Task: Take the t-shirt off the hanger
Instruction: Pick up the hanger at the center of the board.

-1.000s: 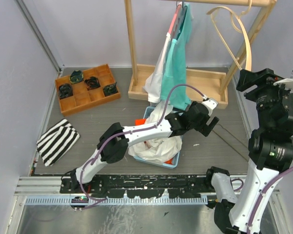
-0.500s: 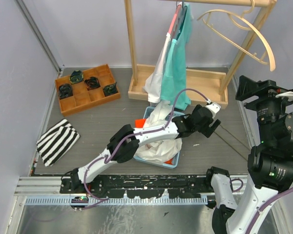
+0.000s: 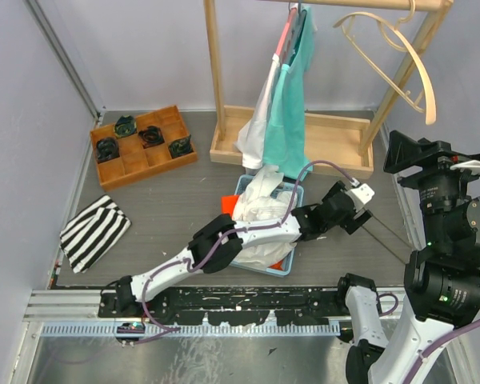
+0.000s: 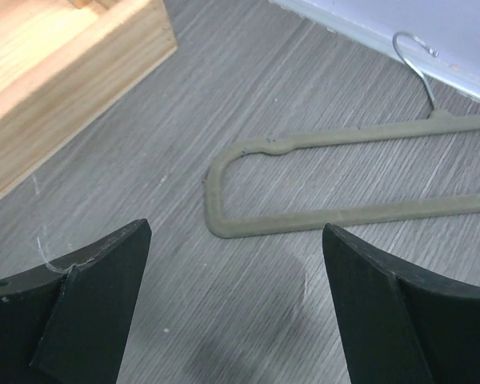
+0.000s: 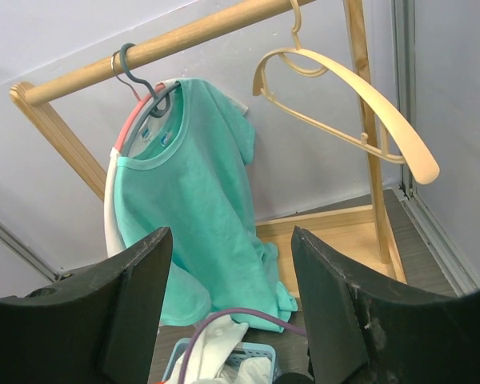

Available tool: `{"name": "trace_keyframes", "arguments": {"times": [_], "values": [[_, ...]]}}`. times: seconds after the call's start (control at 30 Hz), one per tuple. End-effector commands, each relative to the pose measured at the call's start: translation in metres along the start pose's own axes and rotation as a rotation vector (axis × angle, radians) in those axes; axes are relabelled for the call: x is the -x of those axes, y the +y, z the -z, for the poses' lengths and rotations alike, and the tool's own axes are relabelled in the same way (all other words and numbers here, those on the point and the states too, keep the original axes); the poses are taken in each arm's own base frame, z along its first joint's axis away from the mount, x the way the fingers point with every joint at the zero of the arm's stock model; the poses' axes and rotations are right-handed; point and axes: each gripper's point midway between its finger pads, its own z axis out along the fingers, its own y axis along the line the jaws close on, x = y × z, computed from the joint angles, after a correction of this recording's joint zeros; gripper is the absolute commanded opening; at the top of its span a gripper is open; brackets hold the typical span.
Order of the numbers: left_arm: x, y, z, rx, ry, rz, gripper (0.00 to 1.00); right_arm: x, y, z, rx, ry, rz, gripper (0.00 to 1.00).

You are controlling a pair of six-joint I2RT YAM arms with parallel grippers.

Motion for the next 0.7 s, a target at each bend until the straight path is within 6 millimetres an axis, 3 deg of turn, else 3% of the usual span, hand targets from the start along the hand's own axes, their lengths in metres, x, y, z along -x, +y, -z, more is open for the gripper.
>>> {"name": "trace_keyframes", "arguments": {"times": [0.0,0.23,0.67], "values": [[0.006,-0.002,-0.015,0.036,-0.086,-0.049,0.96,0.008,0.012,0.006,0.050,-0.028,-0.005,0.67],[0.000,0.000,-0.028,0.060,-0.131,-0.064,0.97,0.008,0.017,0.010,0.072,-0.026,-0.009,0.67],[0.010,0.000,-0.025,0.054,-0.181,-0.052,0.99,-0.004,0.012,-0.001,0.072,0.010,-0.007,0.67]]}}
